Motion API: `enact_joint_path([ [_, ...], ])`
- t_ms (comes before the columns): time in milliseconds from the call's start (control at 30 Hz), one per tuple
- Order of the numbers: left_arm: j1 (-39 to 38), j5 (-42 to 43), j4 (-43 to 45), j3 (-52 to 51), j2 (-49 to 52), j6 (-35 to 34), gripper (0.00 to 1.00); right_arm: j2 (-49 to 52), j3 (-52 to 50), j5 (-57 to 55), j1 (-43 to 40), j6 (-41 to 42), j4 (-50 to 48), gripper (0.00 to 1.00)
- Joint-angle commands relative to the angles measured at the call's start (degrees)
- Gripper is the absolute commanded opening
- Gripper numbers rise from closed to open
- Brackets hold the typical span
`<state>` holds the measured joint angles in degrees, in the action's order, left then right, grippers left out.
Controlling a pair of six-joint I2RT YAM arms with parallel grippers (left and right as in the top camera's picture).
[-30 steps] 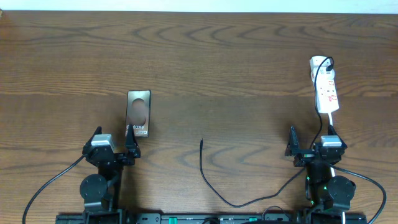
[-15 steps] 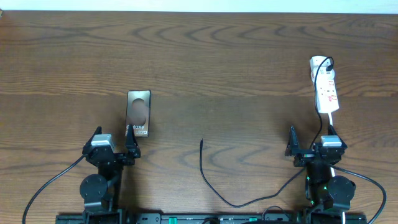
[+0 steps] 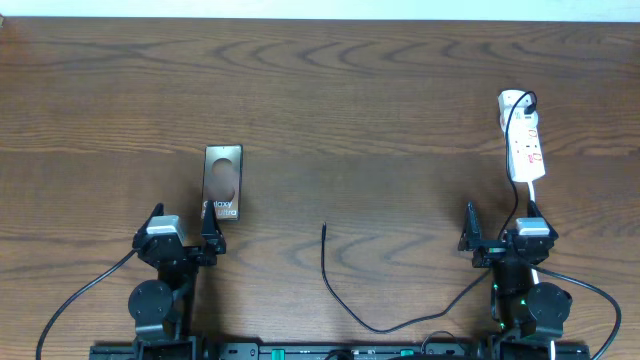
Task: Plug charger to phone and switch on socket
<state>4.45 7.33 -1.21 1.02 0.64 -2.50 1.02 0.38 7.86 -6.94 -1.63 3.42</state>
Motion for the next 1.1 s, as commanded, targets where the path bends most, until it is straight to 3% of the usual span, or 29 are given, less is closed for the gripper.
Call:
enact_joint_path([
  [0,0.3,1.0,-2.2,-0.8,0.0,1.0,0.86,0.1,-0.1,-0.7,0.1,0.7,0.3,0.99],
  [1067,0.3,1.0,-2.2,-0.8,0.7,1.0,0.86,0.1,-0.1,-0.7,0.1,0.7,0.3,0.99],
])
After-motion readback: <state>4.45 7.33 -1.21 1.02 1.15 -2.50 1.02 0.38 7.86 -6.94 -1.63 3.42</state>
